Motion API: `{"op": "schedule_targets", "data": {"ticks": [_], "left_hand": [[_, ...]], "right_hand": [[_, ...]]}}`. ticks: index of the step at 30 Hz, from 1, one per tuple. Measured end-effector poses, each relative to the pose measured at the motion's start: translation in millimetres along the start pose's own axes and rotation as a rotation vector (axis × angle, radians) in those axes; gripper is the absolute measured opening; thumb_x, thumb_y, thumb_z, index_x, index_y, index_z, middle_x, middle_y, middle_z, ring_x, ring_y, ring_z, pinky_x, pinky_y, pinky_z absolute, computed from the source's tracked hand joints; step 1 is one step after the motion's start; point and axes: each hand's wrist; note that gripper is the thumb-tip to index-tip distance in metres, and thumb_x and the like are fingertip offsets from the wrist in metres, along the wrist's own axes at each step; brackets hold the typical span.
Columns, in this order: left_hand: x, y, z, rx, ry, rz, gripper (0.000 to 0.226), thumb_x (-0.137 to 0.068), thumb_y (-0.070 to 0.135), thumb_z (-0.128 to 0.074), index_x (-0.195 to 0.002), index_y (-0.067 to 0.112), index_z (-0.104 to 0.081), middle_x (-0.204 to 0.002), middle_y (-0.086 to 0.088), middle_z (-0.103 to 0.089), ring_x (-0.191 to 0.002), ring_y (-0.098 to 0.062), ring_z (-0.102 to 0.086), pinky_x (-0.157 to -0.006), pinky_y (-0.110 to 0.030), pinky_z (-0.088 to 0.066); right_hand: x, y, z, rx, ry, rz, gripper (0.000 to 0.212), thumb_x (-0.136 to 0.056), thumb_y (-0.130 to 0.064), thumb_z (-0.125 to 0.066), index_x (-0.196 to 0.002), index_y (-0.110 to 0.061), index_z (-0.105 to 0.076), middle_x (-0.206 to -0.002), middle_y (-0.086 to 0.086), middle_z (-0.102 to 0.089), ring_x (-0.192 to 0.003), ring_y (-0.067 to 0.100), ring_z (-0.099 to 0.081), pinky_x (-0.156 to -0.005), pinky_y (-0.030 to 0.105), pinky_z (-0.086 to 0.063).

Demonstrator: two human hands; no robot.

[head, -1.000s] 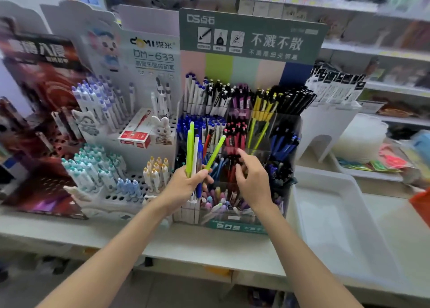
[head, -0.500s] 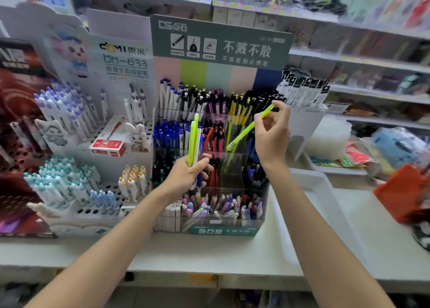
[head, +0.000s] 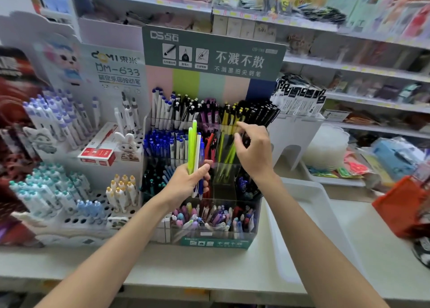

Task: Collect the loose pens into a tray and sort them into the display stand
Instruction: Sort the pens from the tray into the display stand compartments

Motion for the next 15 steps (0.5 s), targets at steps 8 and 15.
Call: {"op": "schedule_targets", "data": {"ticks": [8, 15], "left_hand": [[-0.4, 3.0, -6.7, -0.092, 0.017, -0.018, 0.018, -0.099, 0.023, -0.055, -0.103, 0.007, -0.064, -0.076, -0.001, -0.065, -0.059, -0.007, -0.061, -0.055, -0.020, -0.051], [13.8, -7.3, 33.7, -0.078, 0.053, -0.007, 0.025, -0.098, 0.025, -0.056, -0.115, 0.007, -0.064, -0.081, -0.004, -0.072, -0.061, -0.010, -0.060, -0.056, -0.023, -0.053]], "right_hand": [[16.5, -32.6, -3.2, -0.441, -0.106, -0.214, 0.045, -0.091, -0.007, -0.066, -0.133, -0.012, -0.053, -0.092, 0.000, -0.067, -0.084, 0.009, -0.065, -0.079, 0.026, -0.057], [48.0, -18.4, -8.5, -0.283, 0.023, -0.126, 0.042, -0.092, -0.003, -0.063, -0.132, -0.006, -0.052, -0.098, 0.006, -0.065, -0.080, 0.005, -0.060, -0.079, 0.020, -0.054]]}}
Point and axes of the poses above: each hand's wrist, its own x-axis away from the middle knuckle, its own z-axis out of the back of the hand, y = z × x
